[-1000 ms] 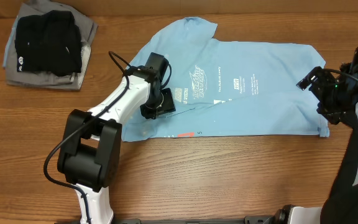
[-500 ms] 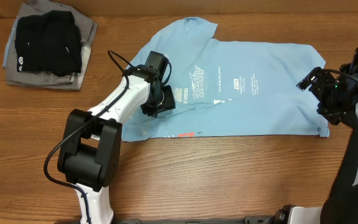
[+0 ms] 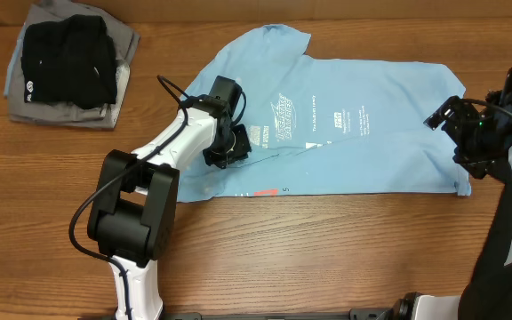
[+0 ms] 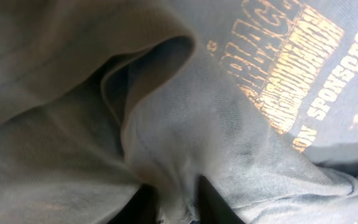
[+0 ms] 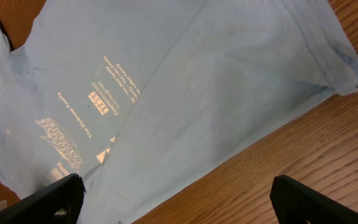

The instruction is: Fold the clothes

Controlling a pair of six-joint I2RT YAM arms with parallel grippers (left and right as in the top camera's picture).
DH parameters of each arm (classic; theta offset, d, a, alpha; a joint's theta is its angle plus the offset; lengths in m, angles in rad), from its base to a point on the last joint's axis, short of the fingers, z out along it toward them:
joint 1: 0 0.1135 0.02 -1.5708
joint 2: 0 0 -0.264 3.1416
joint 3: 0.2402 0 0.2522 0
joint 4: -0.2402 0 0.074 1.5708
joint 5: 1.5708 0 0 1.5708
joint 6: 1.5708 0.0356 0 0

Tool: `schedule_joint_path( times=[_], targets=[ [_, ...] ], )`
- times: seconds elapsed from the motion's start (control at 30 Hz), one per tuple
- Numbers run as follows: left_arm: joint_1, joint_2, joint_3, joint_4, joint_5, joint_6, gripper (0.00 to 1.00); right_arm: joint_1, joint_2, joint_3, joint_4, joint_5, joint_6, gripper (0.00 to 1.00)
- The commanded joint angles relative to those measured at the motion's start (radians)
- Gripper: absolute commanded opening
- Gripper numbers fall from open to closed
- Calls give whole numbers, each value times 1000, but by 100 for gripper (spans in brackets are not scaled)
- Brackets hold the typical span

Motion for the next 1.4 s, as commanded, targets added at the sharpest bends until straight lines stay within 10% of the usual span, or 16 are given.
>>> schedule_joint_path(
  times=[0.0,0.87,1.07,1.37],
  targets=[
    [0,22,14,2,14,-5,9,6,-1,-4,2,29,-7,100],
    [0,21,54,283,-11,3,6,6,-1,-4,1,39,-6,100],
    [1,18,55,254,-24,53,86,6,-1,-4,1,39,-6,100],
    [70,-24,201,-14,-24,99,93,6,-1,-4,3,40,-6,100]
  ],
)
